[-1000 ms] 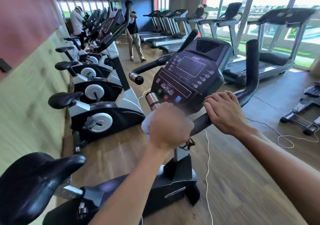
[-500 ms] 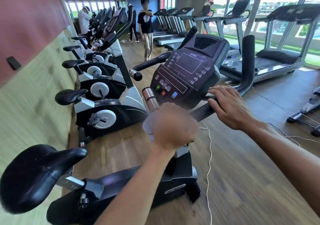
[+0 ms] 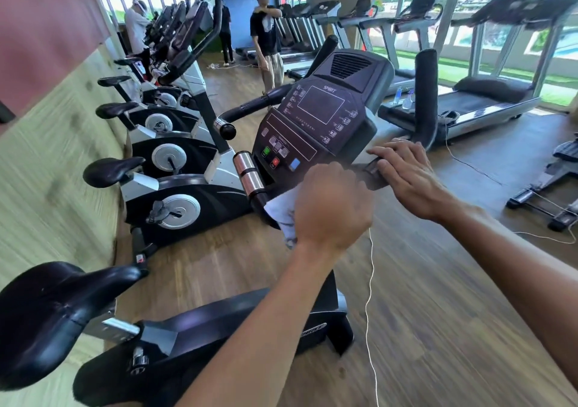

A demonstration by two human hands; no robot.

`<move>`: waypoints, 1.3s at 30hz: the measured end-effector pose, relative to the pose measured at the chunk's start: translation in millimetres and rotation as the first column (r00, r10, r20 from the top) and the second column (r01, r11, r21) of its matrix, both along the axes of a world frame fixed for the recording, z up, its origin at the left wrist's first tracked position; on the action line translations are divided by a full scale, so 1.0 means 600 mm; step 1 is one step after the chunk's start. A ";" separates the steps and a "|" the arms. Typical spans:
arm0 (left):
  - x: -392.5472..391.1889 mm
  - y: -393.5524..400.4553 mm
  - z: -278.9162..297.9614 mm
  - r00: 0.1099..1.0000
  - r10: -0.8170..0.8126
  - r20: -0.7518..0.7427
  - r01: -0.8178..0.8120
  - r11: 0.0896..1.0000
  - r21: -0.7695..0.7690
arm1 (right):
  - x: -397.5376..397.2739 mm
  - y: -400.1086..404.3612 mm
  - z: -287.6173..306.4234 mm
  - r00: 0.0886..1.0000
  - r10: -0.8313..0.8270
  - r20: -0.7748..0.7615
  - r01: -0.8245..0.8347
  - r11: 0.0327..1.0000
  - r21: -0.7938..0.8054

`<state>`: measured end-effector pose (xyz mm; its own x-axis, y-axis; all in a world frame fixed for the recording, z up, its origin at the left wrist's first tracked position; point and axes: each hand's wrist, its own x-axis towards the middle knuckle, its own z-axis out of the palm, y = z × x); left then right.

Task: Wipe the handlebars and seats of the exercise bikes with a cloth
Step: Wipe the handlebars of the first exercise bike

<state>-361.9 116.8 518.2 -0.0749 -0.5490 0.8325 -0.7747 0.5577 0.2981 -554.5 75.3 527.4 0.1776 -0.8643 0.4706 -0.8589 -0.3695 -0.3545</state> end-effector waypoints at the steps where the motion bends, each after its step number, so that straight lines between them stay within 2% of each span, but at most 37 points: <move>1: -0.013 -0.011 0.001 0.998 0.048 0.037 -0.049 0.999 0.018 | -0.003 -0.001 0.002 1.000 0.016 0.019 -0.016 1.000 0.010; 5: -0.035 -0.030 0.011 0.975 0.166 0.147 -0.176 0.983 0.059 | -0.004 -0.004 0.000 0.998 0.035 0.046 -0.035 0.999 0.003; 9: 0.000 -0.013 0.002 0.961 0.087 0.261 -0.091 0.996 0.001 | -0.001 0.003 0.000 0.998 0.032 0.051 -0.033 0.999 0.001; 13: 0.068 0.004 -0.030 0.892 0.105 0.440 -0.084 0.994 -0.067 | 0.004 0.006 -0.001 0.998 0.033 0.052 -0.032 0.999 -0.036; 16: 0.056 -0.007 -0.033 0.898 0.121 0.424 -0.090 0.992 -0.092 | 0.012 0.004 -0.002 0.996 0.010 0.084 -0.006 0.999 -0.049; 19: 0.004 -0.039 -0.009 0.913 0.140 0.384 -0.156 0.988 0.011 | 0.008 0.000 0.004 0.991 0.022 0.133 -0.019 1.000 -0.022; 21: -0.020 -0.055 0.006 0.936 0.086 0.340 -0.122 0.989 0.086 | 0.004 0.000 0.005 0.988 0.027 0.150 -0.026 1.000 -0.009; 23: -0.021 -0.057 0.008 0.939 0.050 0.339 -0.087 0.992 0.095 | 0.003 0.002 0.006 0.986 0.038 0.161 -0.039 0.999 0.004; 27: 0.015 -0.042 -0.013 0.895 0.030 0.445 -0.011 0.999 -0.045 | 0.004 0.005 0.008 0.986 0.034 0.161 -0.037 0.999 0.011; 30: 0.005 -0.051 -0.016 0.879 0.105 0.466 -0.035 0.987 -0.156 | 0.011 0.007 0.009 0.984 0.018 0.179 -0.021 1.000 0.014; 33: -0.031 -0.072 -0.006 0.876 0.142 0.461 -0.084 0.986 -0.144 | 0.016 0.006 0.009 0.973 0.015 0.231 -0.023 0.999 0.033; 36: -0.030 -0.073 -0.008 0.887 0.103 0.450 -0.046 0.989 -0.137 | 0.007 0.009 0.008 0.960 0.039 0.277 -0.050 0.998 0.031; 39: 0.000 -0.058 -0.026 0.853 0.129 0.506 -0.006 0.971 -0.238 | -0.008 0.020 0.002 0.924 0.072 0.376 -0.087 0.996 0.022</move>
